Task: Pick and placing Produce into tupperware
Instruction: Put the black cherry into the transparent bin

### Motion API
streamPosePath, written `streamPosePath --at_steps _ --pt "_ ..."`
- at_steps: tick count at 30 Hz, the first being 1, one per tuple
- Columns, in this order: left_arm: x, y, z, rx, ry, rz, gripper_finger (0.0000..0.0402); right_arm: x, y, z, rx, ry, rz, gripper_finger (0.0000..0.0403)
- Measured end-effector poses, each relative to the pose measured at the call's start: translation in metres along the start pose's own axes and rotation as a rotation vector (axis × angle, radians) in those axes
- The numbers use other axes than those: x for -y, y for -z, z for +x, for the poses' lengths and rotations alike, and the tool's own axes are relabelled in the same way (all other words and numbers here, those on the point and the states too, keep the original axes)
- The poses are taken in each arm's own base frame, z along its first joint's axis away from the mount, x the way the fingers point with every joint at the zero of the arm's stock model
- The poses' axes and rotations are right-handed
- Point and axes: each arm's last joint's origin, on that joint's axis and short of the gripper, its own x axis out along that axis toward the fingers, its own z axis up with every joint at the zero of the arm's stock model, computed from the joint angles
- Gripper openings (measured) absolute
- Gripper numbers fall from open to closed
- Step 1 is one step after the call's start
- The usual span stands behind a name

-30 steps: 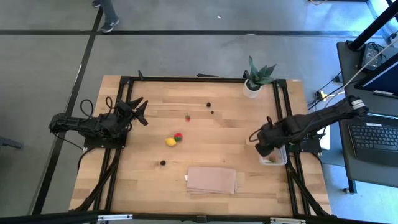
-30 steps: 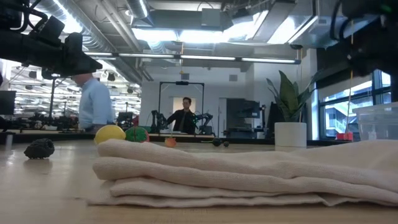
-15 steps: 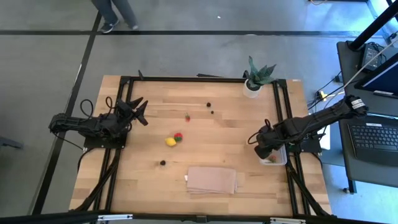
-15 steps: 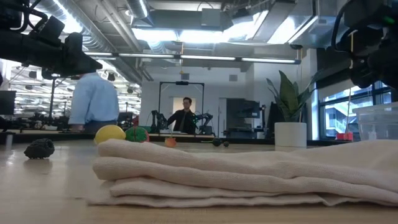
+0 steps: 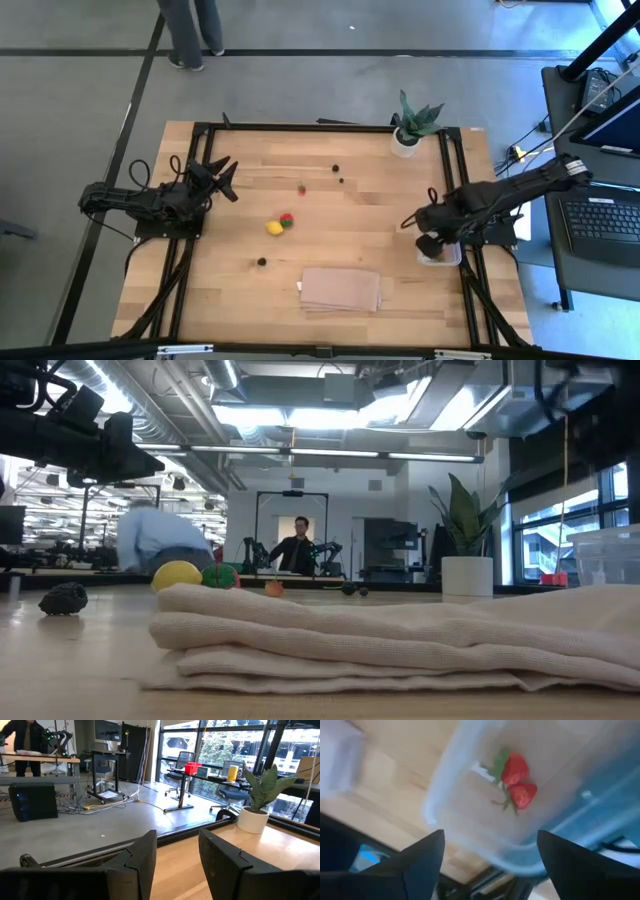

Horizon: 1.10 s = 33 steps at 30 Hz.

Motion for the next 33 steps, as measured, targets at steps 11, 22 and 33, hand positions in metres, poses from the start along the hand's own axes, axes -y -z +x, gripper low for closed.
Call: streamPosePath --at_steps 11,22,33 --pt "0.0 0.0 0.0 0.0 0.0 0.002 0.014 -0.045 -0.008 -0.138 0.867 -0.327 -0.167 0.0323" --pt "0.0 0.0 0.0 0.0 0.0 0.002 0.014 -0.074 -0.094 -0.15 0.985 -0.159 -0.344 0.0323" --pt "0.0 0.0 0.0 0.0 0.0 0.003 0.014 -0.097 -0.204 -0.087 0.848 0.137 -0.841 0.0323"
